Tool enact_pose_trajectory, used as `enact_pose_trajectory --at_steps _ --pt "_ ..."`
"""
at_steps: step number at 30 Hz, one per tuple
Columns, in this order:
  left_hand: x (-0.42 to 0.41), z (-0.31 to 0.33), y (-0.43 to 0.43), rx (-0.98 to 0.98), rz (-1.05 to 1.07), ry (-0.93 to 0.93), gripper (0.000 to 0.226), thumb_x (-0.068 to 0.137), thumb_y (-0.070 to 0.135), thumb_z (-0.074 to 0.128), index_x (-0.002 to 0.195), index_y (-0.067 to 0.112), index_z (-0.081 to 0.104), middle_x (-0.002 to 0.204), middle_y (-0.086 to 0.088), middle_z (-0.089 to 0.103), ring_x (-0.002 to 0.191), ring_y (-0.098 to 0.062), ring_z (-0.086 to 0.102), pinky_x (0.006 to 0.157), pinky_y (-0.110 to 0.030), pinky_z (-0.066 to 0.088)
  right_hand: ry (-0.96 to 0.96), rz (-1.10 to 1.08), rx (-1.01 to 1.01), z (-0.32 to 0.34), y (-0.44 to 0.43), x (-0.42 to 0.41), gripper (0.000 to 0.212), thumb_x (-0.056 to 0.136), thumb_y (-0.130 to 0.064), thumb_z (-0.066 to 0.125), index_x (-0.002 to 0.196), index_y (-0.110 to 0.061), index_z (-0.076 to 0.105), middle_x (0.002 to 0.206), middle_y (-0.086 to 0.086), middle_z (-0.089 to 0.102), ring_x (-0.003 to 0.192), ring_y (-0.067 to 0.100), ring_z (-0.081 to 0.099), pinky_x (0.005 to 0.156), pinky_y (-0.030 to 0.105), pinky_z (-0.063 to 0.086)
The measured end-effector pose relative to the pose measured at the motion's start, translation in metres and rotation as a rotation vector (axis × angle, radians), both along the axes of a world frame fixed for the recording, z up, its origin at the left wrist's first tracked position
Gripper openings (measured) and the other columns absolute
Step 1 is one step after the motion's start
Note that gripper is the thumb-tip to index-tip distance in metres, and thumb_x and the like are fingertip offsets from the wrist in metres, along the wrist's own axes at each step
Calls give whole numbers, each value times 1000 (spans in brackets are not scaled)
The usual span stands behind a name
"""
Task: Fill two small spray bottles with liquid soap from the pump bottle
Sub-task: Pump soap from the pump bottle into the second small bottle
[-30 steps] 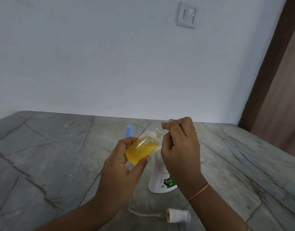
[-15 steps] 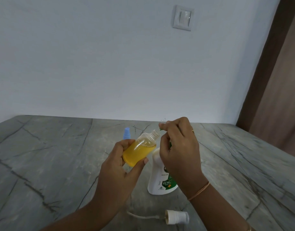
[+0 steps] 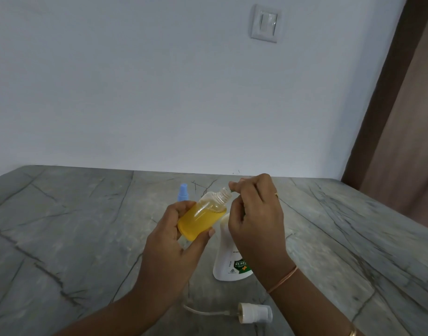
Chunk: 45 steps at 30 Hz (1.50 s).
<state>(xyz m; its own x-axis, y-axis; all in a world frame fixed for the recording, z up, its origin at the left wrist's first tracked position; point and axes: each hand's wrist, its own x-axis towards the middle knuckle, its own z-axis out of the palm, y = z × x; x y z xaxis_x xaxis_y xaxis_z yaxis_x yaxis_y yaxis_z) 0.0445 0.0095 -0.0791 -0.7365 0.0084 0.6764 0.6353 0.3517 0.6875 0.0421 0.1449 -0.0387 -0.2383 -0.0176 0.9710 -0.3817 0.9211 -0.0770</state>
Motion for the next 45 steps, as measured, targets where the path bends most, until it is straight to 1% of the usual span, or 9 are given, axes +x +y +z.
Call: enact_pose_trajectory --at_steps 5,8,18,26,29,34,37,41,45 --pt "-2 -1 -1 13 -20 23 36 64 46 62 94 46 42 92 35 47 95 25 45 67 7 36 -24 -9 25 6 3 0 27 80 -7 41 85 -1 66 82 12 56 70 21 57 53 28 50" --pt "-2 -1 -2 15 -14 29 37 64 44 63 94 47 41 91 35 46 94 28 42 66 8 34 -34 -19 30 7 3 0 27 79 -8 41 85 -1 66 82 12 56 70 21 57 52 28 50" --pt "-4 -2 -2 16 -25 -5 38 62 53 59 95 48 41 95 36 46 89 20 50 68 5 38 11 0 0 -1 -1 1 27 80 -2 40 84 2 66 81 13 56 74 24 59 57 28 50" --pt "-3 -2 -1 37 -30 -4 36 63 46 62 93 46 42 92 35 47 95 27 44 67 6 36 -76 27 -11 6 -1 3 29 79 -8 38 88 -4 65 90 10 60 78 21 58 60 27 48" --pt "-3 -2 0 22 -17 -2 36 63 47 62 92 46 41 92 35 46 92 28 43 66 8 35 -98 3 26 10 1 2 21 76 -1 48 87 -6 65 85 7 65 78 23 62 63 28 49" --pt "-2 -2 -1 29 -23 8 35 63 45 63 92 46 43 90 35 48 95 26 44 67 6 36 -101 -25 -28 12 2 4 20 71 0 55 89 -6 60 73 4 63 66 19 58 50 28 49" --pt "-2 -1 -1 34 -26 1 35 63 45 63 92 45 43 91 34 48 95 26 45 67 6 36 -66 -33 -13 7 3 2 12 72 0 55 82 -5 60 76 7 65 70 22 61 56 30 52" --pt "-3 -2 -2 21 -22 -19 37 63 48 62 94 48 41 93 34 48 92 21 49 67 5 38 -33 -11 -11 -1 3 0 16 79 -7 46 83 -3 62 80 8 66 76 24 62 62 33 54" --pt "-3 -3 -2 3 -13 -4 38 63 48 62 95 48 41 93 34 47 94 25 45 67 6 37 -42 8 -13 -2 3 1 21 79 -9 43 83 -2 62 79 9 66 76 25 62 61 34 54"
